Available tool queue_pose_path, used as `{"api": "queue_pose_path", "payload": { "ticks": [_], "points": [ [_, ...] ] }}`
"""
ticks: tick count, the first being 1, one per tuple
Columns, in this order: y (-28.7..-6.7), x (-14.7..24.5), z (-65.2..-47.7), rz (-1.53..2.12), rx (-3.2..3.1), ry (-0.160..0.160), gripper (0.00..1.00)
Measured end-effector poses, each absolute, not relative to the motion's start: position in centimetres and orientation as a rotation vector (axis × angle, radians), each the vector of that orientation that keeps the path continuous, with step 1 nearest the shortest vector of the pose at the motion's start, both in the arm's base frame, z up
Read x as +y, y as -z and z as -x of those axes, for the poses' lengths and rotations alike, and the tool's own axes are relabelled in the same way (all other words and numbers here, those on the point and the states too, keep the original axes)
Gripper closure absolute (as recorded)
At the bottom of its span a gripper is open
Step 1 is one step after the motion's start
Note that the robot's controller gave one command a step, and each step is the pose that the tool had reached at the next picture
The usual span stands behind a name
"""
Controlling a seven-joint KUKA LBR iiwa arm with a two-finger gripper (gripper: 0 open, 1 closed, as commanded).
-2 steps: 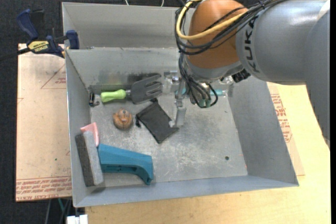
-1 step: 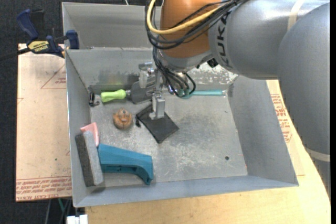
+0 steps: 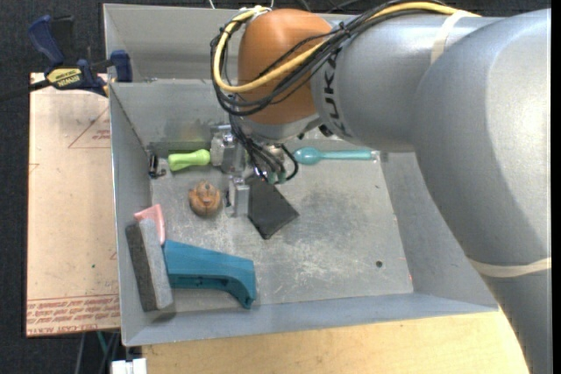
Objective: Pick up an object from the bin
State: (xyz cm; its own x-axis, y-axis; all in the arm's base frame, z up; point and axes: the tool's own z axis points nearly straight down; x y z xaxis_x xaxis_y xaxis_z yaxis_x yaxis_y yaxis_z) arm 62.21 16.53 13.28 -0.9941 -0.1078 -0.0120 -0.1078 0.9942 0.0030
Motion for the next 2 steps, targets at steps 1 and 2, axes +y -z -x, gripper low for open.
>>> {"api": "queue_pose_path", "payload": {
  "ticks": [1, 2],
  "points": [
    [-7.9, 12.0, -61.9, 0.339, 3.097, -0.009, 0.0],
    [-7.1, 10.0, -63.1, 0.331, 3.108, -0.014, 1.0]
  ]
}}
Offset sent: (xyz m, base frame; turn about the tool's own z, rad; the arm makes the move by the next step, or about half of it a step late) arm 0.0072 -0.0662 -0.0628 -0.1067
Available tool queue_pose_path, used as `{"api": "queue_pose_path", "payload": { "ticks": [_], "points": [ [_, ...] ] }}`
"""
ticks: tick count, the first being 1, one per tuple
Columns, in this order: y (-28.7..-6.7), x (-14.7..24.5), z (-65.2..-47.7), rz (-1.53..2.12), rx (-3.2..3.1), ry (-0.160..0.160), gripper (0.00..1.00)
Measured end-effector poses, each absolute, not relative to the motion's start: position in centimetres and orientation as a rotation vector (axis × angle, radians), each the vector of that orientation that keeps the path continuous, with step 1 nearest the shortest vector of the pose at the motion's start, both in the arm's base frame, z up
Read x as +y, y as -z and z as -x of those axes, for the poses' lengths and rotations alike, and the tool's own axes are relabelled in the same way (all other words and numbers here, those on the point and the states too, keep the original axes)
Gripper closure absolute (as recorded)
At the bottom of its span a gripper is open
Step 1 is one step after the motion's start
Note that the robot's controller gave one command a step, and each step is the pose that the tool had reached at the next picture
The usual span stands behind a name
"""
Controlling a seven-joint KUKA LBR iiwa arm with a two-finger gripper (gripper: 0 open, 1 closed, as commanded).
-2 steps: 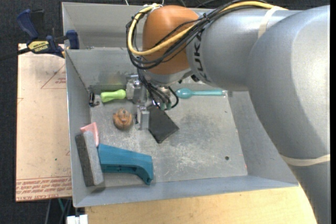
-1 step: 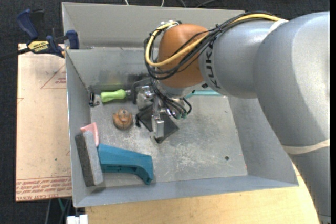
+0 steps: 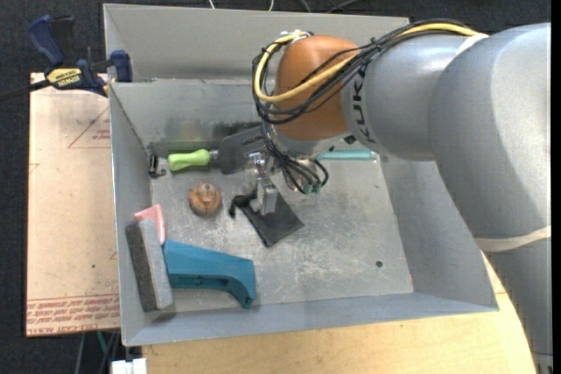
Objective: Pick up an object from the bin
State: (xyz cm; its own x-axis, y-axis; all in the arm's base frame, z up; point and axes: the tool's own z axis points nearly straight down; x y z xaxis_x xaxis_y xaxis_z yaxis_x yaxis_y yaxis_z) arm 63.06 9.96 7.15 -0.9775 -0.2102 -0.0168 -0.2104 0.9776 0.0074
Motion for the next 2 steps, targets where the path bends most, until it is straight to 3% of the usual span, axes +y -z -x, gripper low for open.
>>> {"api": "queue_pose_path", "payload": {
  "ticks": [1, 2],
  "points": [
    [-7.2, 10.0, -63.1, 0.331, 3.108, -0.015, 1.0],
    [-13.3, 9.5, -62.8, 0.349, 3.11, -0.014, 1.0]
  ]
}}
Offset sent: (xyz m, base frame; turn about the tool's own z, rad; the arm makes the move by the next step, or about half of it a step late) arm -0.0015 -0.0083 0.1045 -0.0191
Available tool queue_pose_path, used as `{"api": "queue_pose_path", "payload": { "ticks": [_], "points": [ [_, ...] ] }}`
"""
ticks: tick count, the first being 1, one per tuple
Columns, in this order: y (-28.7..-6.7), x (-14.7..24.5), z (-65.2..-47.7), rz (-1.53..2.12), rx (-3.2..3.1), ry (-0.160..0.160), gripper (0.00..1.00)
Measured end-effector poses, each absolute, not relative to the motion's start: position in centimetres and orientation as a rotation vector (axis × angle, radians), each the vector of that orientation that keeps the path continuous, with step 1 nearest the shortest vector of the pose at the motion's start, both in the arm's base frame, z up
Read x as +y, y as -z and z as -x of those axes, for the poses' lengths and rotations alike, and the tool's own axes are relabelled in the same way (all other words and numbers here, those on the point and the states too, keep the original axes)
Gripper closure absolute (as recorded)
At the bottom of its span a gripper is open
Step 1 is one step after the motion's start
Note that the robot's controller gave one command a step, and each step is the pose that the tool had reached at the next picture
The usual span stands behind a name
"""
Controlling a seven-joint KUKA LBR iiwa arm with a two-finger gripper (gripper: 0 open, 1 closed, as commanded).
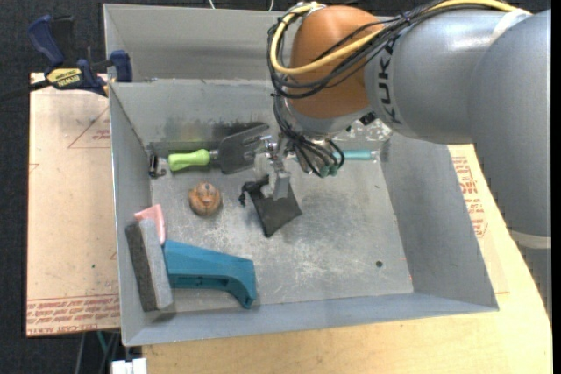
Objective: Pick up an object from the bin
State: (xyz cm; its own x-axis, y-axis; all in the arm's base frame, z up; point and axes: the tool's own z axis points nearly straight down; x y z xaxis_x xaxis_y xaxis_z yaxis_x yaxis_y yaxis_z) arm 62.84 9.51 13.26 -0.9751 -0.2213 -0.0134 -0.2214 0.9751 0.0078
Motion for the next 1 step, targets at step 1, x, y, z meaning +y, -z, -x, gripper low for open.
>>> {"api": "queue_pose_path", "payload": {
  "ticks": [1],
  "points": [
    [-20.85, 8.62, -63.22, 0.356, 3.113, -0.015, 1.0]
  ]
}}
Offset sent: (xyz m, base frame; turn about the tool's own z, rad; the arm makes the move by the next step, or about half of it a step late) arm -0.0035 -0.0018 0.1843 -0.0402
